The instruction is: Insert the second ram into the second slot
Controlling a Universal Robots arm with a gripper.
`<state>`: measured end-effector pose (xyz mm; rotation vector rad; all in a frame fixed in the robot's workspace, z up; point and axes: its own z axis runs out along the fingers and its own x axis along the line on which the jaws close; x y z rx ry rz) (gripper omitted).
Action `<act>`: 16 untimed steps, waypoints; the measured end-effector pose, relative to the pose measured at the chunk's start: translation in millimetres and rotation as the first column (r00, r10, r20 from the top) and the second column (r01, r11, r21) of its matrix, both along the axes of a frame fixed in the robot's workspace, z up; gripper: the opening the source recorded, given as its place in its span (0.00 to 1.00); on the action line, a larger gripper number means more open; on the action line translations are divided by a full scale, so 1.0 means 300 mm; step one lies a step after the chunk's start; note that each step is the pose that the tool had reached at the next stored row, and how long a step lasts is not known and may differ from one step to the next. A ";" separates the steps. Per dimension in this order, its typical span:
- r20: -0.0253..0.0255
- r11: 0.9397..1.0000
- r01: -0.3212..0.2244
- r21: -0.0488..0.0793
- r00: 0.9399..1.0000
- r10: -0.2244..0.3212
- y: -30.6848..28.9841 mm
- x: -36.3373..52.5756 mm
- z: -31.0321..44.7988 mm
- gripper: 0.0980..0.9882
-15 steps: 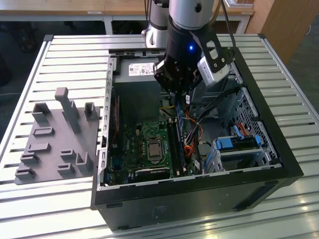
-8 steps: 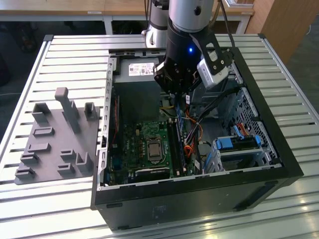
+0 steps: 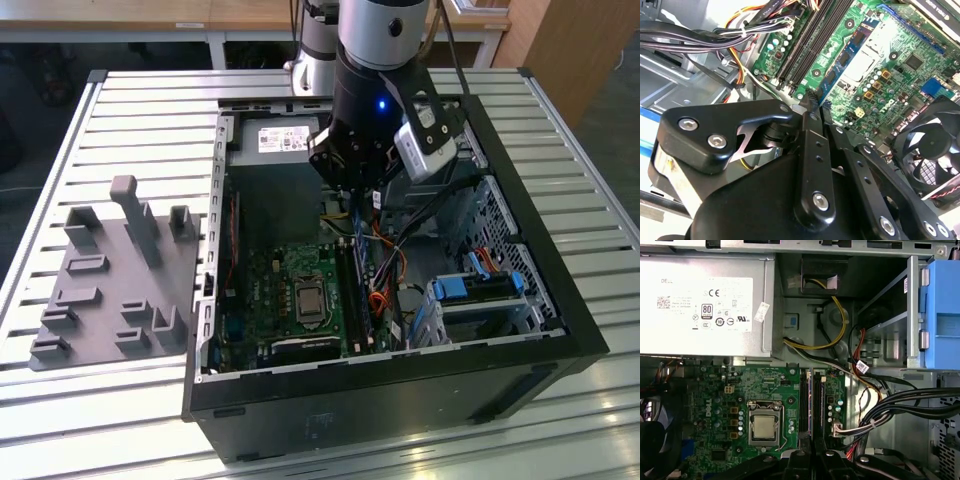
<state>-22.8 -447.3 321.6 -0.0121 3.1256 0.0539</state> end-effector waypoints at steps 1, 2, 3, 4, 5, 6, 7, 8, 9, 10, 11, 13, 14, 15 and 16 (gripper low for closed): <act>0.000 1.000 0.000 0.000 1.000 0.000 0.000 0.000 -0.001 0.04; 0.000 1.000 0.000 0.000 1.000 0.000 0.000 0.000 -0.002 0.04; 0.000 1.000 0.000 0.000 1.000 0.000 0.000 0.000 -0.003 0.04; 0.000 1.000 0.000 0.000 1.000 0.000 0.000 0.000 -0.004 0.04; 0.000 1.000 0.000 0.000 1.000 0.000 0.000 0.000 -0.004 0.04; 0.000 1.000 0.000 0.000 1.000 0.000 0.000 0.000 -0.005 0.04; 0.000 1.000 0.000 0.000 1.000 0.000 0.000 0.000 -0.006 0.04; 0.000 1.000 0.000 0.000 1.000 0.000 0.000 0.000 -0.006 0.04; 0.000 1.000 0.000 0.000 1.000 0.000 0.000 0.000 -0.008 0.04; 0.000 1.000 0.000 0.000 1.000 0.000 0.000 0.000 -0.008 0.04; 0.000 1.000 0.000 0.000 1.000 0.000 0.000 0.000 -0.009 0.04; 0.000 1.000 0.000 0.000 1.000 0.000 0.000 0.000 -0.013 0.04; 0.000 1.000 0.000 0.000 1.000 0.000 0.000 0.000 -0.015 0.04; 0.000 1.000 0.000 0.000 1.000 0.000 0.000 0.000 -0.017 0.04; 0.000 1.000 0.000 0.000 1.000 0.000 0.000 0.000 -0.020 0.04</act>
